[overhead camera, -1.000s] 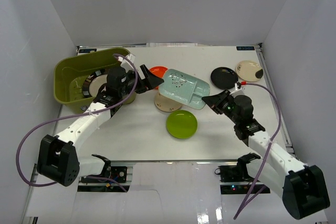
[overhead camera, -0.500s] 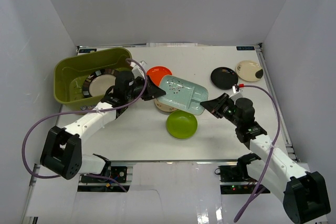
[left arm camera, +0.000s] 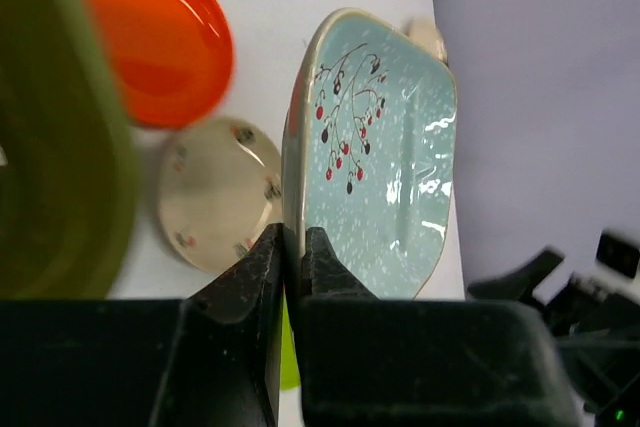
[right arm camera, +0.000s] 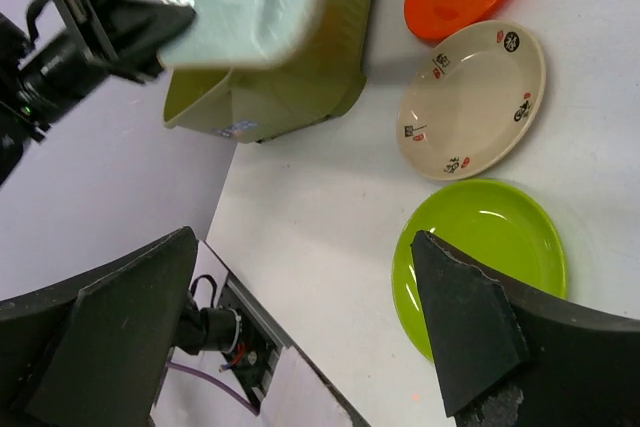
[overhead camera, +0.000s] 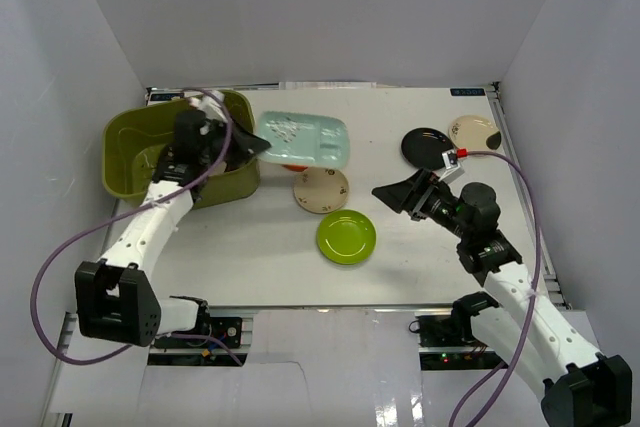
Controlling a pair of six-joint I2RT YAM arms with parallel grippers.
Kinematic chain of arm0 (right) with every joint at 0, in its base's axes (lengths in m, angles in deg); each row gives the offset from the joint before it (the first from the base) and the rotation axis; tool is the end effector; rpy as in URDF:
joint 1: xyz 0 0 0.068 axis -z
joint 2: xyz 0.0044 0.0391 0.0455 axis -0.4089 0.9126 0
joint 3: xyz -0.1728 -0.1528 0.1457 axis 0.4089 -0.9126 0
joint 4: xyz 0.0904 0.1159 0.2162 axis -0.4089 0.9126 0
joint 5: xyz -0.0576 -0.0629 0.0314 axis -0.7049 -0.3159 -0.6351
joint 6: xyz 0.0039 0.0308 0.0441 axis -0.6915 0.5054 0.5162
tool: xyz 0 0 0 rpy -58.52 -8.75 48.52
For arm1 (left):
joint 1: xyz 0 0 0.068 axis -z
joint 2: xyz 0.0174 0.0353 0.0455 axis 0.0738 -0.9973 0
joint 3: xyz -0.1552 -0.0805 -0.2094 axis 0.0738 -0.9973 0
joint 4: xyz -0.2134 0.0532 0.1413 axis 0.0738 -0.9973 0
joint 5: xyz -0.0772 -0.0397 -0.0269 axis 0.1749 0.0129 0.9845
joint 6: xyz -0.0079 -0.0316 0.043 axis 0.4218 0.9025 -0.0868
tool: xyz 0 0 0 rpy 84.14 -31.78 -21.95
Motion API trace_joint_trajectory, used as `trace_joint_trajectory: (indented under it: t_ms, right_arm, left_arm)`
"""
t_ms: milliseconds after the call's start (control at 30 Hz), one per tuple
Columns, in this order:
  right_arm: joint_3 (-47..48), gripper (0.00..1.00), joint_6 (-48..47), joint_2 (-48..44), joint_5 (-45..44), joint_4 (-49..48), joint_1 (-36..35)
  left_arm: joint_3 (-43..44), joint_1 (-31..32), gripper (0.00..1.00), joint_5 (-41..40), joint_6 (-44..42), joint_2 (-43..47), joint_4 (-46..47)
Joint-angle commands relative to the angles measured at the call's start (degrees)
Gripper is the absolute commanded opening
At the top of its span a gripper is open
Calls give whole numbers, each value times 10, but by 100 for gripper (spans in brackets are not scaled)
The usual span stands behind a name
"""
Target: Place the plates into the plastic bin on the countertop
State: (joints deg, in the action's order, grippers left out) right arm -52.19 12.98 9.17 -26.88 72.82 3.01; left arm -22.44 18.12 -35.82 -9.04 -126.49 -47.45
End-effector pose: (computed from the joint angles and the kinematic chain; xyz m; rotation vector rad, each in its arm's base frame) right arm 0.1676 0.0786 0.2732 0.1567 1.7995 1.2298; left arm 0.2820 -0.0850 0.3066 -0.2063 2.1351 -1.0102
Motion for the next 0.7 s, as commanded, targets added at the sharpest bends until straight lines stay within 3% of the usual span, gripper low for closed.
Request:
trace_joint_trajectory:
  t_ms: [0, 67, 167, 333, 467, 667]
  right_arm:
    - [10, 94, -44, -32, 18, 42, 1]
    - [-4, 94, -53, -37, 17, 46, 1]
    - [-15, 94, -65, -33, 20, 46, 2]
    - [-14, 94, -104, -22, 16, 68, 1]
    - [-20, 94, -123, -16, 0, 75, 2]
    - [-43, 94, -134, 11, -17, 62, 2]
  left_arm:
    - [62, -172, 0, 25, 66, 78, 33]
    - [58, -253, 0, 27, 72, 85, 21]
    - [34, -313, 0, -9, 70, 83, 5]
    - [-1, -338, 0, -58, 72, 57, 15]
    - [8, -342, 0, -116, 50, 30, 6]
    - [27, -342, 0, -140, 17, -38, -8]
